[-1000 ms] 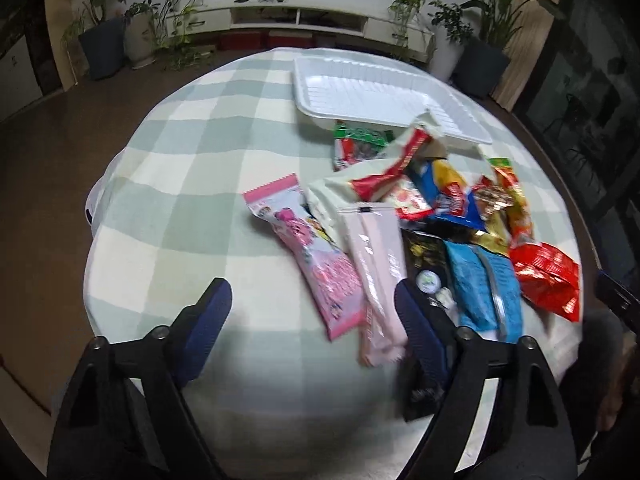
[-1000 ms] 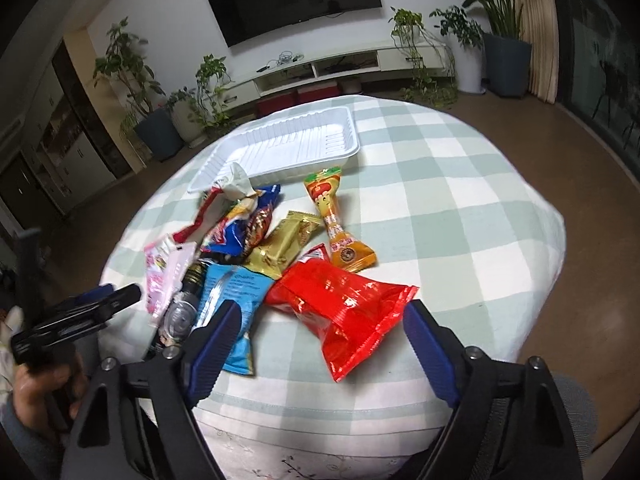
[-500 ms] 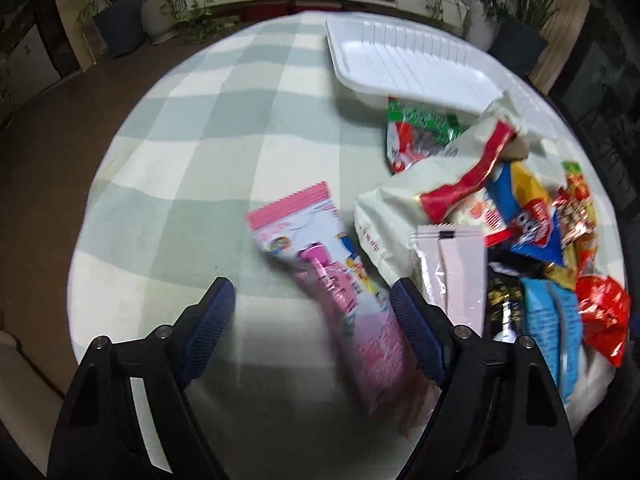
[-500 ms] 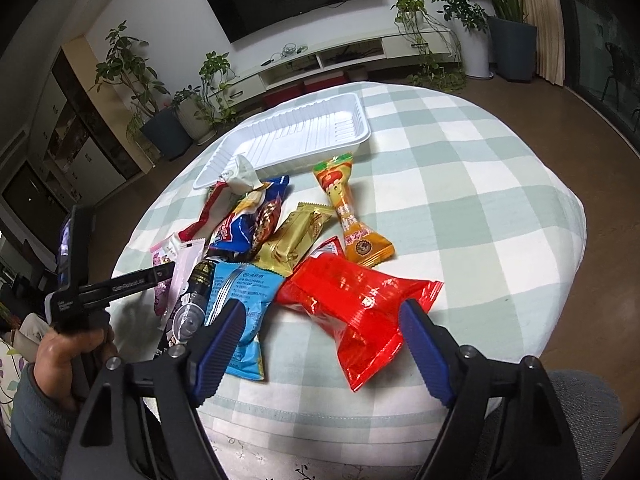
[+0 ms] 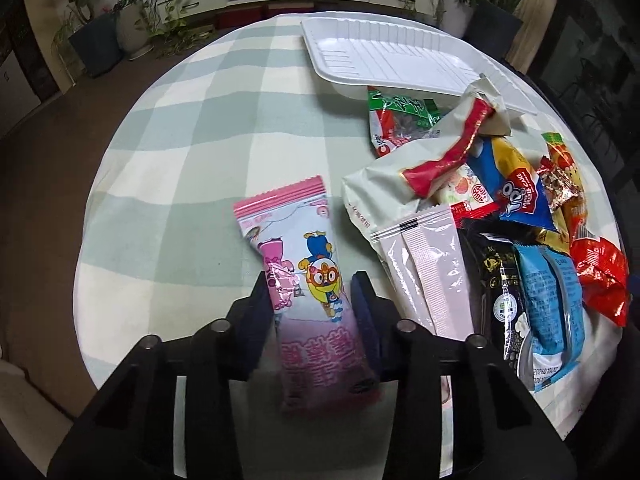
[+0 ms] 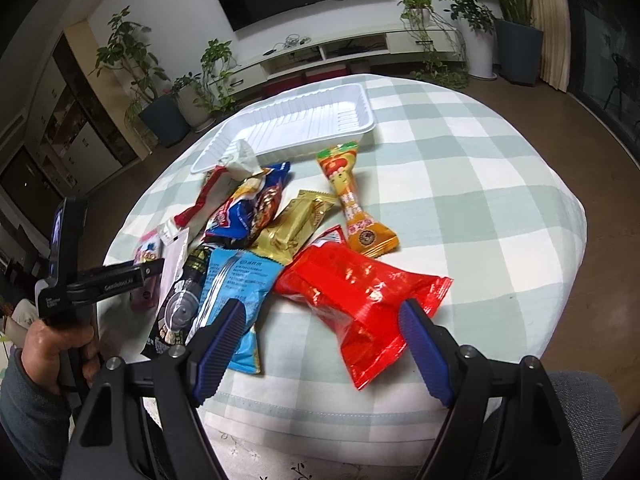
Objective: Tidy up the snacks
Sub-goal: 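Grasp the pink candy bar with the left gripper while the right grasps the red bag, then carry both packets over the white tray and open both grippers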
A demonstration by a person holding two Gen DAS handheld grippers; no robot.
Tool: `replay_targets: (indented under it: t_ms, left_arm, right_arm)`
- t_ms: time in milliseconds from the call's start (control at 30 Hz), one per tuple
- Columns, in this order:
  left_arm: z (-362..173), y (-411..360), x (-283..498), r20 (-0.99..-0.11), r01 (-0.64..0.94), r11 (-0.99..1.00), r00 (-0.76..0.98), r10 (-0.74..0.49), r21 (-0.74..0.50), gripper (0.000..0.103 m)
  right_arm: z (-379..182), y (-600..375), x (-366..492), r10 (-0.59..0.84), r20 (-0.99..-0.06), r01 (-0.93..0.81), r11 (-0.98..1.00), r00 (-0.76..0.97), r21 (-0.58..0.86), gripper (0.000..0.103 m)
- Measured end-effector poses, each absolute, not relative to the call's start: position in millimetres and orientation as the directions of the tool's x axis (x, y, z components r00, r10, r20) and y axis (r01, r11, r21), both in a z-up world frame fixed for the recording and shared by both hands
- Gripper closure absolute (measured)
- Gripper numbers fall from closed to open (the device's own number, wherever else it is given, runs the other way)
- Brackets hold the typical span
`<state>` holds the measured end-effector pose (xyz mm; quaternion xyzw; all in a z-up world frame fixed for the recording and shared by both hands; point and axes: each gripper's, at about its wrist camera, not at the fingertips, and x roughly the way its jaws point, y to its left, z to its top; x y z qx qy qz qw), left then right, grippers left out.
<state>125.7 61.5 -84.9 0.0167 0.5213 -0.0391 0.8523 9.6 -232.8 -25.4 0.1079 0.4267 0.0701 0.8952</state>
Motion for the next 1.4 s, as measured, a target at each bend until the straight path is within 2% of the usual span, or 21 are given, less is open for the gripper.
replay_targets:
  t_ms: [167,367,500,633,767,1000,1033,1100,1233,1400]
  left_arm:
    - [-83,64,119,-0.889,0.107,0.994,0.453,-0.066,-0.019,0.075]
    - [-82,64,106,-0.890,0.139,0.990,0.449,-0.076,-0.015,0.082]
    - [-79,70,93,-0.884,0.147,0.987,0.449,-0.132,-0.073,0.086]
    - [-79,71,82,-0.882,0.152,0.984,0.447,-0.150,-0.090,0.086]
    - [-81,63,77,-0.893,0.192,0.981,0.439,-0.105,-0.021,0.086]
    - [-82,60,74,-0.895,0.207,0.978,0.438,-0.080,0.014,0.083]
    - [-82,59,74,-0.897,0.212,0.977,0.436,-0.076,0.021,0.083]
    - [-82,59,75,-0.897,0.217,0.976,0.435,-0.076,0.022,0.083]
    - [-82,58,71,-0.890,0.244,0.969,0.449,-0.076,0.041,0.084]
    - [-78,65,67,-0.885,0.239,0.971,0.450,-0.120,-0.011,0.088]
  right_arm:
    - [-20,-237,8,0.196,-0.749,-0.032,0.973,0.633,0.228,0.022]
    - [-11,-237,12,0.185,-0.761,-0.080,0.982,0.621,0.174,0.031]
    - [-7,-232,20,0.178,-0.785,-0.132,0.983,0.594,0.123,0.031]
    - [-9,-221,34,0.153,-0.825,-0.217,0.975,0.544,0.038,0.030]
    - [-19,-209,48,0.100,-0.862,-0.301,0.952,0.498,-0.063,0.027]
    - [-50,-194,64,-0.001,-0.922,-0.413,0.894,0.387,-0.174,0.027]
    - [-53,-194,65,-0.002,-0.927,-0.419,0.892,0.375,-0.172,0.029]
    - [-56,-195,66,0.003,-0.933,-0.416,0.896,0.361,-0.158,0.047]
    - [-60,-202,66,0.045,-0.938,-0.400,0.910,0.344,-0.104,0.067]
    - [-55,-208,57,0.083,-0.930,-0.381,0.922,0.358,-0.064,0.071]
